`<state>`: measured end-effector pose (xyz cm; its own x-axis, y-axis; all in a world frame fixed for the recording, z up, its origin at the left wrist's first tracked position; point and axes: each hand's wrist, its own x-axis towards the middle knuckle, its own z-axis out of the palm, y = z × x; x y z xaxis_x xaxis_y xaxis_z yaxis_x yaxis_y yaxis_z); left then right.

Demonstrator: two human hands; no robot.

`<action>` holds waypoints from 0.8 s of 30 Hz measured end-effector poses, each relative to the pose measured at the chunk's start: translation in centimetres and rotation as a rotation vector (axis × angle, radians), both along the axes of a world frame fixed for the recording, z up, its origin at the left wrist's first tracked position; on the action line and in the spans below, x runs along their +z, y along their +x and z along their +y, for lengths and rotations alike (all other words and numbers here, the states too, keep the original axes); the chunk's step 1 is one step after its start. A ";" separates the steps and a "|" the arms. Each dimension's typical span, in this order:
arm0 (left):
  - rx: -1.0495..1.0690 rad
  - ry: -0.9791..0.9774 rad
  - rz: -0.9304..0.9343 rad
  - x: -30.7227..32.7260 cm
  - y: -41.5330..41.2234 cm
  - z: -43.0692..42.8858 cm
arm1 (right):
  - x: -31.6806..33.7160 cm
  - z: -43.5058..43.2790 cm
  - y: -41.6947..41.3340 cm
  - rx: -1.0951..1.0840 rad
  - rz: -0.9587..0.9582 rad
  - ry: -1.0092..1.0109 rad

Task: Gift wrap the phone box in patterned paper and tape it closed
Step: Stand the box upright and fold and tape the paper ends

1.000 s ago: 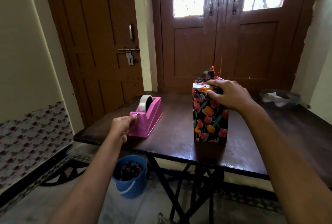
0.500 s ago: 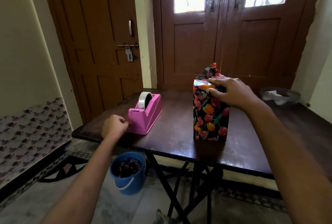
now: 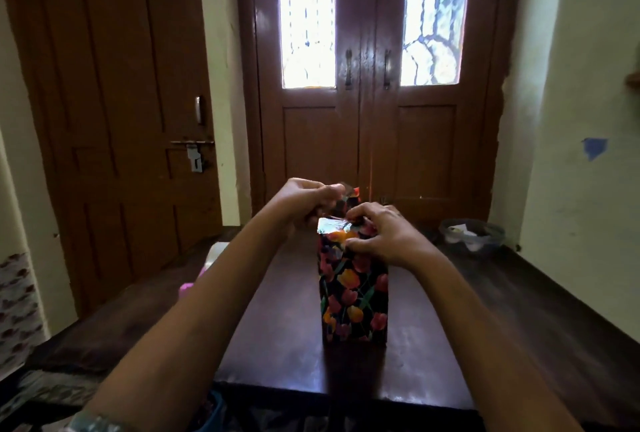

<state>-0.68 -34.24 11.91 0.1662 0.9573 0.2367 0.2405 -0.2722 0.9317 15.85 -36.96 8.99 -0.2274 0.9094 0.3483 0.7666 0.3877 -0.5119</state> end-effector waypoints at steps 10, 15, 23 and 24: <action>-0.047 -0.073 0.471 1.2 0.6 3.2 | -1.0 1.7 0.2 0.006 0.088 0.007; -0.077 -0.089 0.678 2.0 1.4 3.8 | -1.2 1.8 0.3 0.028 0.090 0.021; 0.044 -0.134 1.434 4.9 5.3 3.5 | -1.6 2.0 0.4 0.045 0.090 0.069; 0.060 -0.168 1.490 4.8 5.1 3.4 | -1.9 2.0 0.6 0.049 0.108 0.078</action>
